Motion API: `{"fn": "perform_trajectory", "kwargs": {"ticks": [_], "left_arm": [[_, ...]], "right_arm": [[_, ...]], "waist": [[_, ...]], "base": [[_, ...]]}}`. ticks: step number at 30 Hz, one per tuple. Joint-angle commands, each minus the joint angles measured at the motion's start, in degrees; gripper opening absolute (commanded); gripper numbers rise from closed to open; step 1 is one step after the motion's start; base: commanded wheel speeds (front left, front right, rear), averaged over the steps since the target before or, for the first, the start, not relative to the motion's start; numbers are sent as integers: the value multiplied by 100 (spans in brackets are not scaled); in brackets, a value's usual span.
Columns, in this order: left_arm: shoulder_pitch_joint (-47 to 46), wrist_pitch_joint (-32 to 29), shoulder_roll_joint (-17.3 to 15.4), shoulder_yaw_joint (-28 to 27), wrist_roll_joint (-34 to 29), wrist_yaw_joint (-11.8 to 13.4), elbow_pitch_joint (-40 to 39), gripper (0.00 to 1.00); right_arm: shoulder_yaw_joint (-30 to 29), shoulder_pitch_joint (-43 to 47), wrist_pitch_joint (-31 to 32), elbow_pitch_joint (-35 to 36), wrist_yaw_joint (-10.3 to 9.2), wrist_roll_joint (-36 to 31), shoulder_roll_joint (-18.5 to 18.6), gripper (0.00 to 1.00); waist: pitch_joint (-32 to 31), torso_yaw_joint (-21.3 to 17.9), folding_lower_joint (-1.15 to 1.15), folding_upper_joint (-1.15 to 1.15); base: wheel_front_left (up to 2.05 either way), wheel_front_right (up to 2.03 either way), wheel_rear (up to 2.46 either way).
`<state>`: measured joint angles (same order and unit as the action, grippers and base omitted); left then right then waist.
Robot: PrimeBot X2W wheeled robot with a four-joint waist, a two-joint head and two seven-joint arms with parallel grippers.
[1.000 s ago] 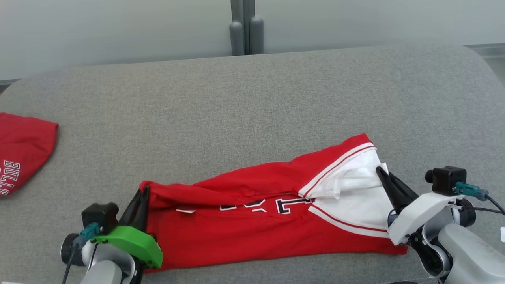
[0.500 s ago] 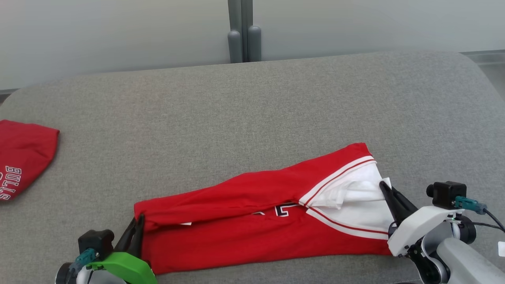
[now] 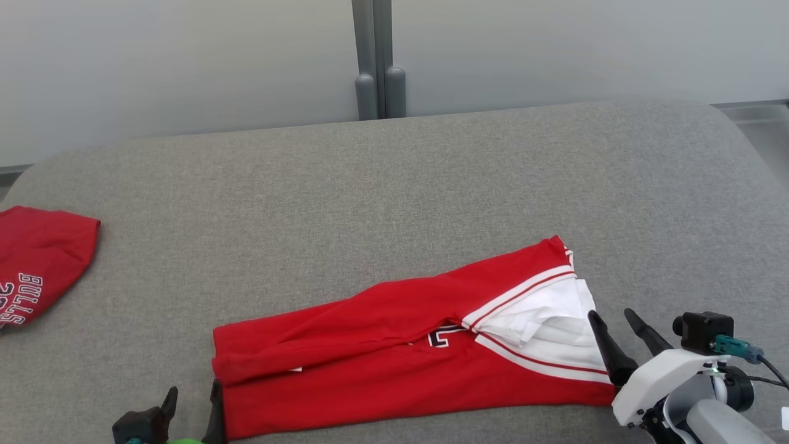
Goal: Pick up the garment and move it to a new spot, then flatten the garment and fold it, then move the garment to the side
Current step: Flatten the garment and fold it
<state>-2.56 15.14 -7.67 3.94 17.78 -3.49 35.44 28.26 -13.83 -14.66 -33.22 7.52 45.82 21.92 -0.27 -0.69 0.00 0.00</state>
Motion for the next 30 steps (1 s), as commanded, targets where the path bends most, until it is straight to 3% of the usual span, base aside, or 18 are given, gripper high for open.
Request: {"fn": "perform_trajectory", "kwargs": {"ticks": [1,14,29,30], "left_arm": [[134,-1,82,-79,-106,66,-140,100],[411,-1,431,-304,-512,-134,-622,100],[329,-1,473,-318,-553,-275,-565,100],[316,-1,473,-306,-546,-280,-570,100]], "right_arm": [[-27,86,-30,66,-7,-126,-59,100],[199,229,-27,312,-7,-614,-482,100],[304,207,175,-7,-6,-306,-894,100],[297,167,159,-35,-6,-304,-919,95]], "waist": [[-35,24,0,0],[-46,186,0,0],[82,375,0,0],[100,387,0,0]], "base": [[0,0,0],[0,0,0],[0,0,0],[0,0,0]]}}
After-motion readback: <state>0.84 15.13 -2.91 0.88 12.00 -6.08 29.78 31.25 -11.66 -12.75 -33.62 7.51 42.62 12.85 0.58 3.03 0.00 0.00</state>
